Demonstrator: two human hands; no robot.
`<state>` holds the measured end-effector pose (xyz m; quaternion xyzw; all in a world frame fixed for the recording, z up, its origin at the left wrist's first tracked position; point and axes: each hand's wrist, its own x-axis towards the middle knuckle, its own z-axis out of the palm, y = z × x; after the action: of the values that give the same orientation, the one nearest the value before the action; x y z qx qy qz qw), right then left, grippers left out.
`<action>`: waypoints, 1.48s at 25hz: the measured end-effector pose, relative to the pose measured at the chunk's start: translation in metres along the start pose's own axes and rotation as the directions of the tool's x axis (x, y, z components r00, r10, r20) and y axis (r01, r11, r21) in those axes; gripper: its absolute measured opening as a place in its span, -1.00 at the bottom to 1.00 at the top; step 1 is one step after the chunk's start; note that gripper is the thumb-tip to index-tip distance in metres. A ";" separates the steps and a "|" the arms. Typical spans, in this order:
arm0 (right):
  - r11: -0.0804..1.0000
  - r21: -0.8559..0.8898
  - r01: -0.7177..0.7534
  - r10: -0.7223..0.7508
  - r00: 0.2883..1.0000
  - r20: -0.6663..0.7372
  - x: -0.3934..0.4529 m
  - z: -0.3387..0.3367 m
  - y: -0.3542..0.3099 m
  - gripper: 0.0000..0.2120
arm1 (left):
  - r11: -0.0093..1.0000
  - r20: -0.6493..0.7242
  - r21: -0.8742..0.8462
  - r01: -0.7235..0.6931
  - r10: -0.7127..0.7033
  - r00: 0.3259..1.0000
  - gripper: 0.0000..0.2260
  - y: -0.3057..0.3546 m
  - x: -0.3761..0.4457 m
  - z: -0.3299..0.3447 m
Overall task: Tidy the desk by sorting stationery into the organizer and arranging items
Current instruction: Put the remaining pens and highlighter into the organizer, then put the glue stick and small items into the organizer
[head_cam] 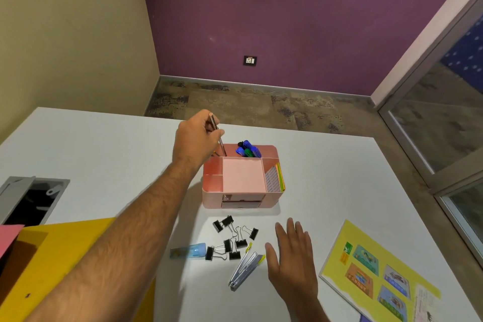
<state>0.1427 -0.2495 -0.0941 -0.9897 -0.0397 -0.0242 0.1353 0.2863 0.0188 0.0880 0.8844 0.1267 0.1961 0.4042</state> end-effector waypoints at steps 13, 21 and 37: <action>1.000 -0.008 0.022 -0.022 0.999 -0.025 -0.001 0.002 0.002 -0.42 | 0.958 0.215 0.285 -0.026 -0.037 0.976 -0.63 -0.013 -0.017 0.003; 0.999 0.034 -0.038 0.036 0.997 0.067 0.000 -0.008 -0.003 -0.40 | 0.960 0.199 0.247 0.134 -0.186 0.962 -0.78 -0.081 -0.043 -0.034; 0.999 0.014 -0.029 0.028 0.997 0.073 0.002 -0.006 -0.001 -0.34 | 0.928 0.704 0.290 -0.235 -0.041 0.709 -0.76 -0.118 -0.132 -0.010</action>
<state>0.1442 -0.2498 -0.0881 -0.9893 -0.0306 0.0142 0.1418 0.1566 0.0510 -0.0287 0.9561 -0.0493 -0.1575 0.2423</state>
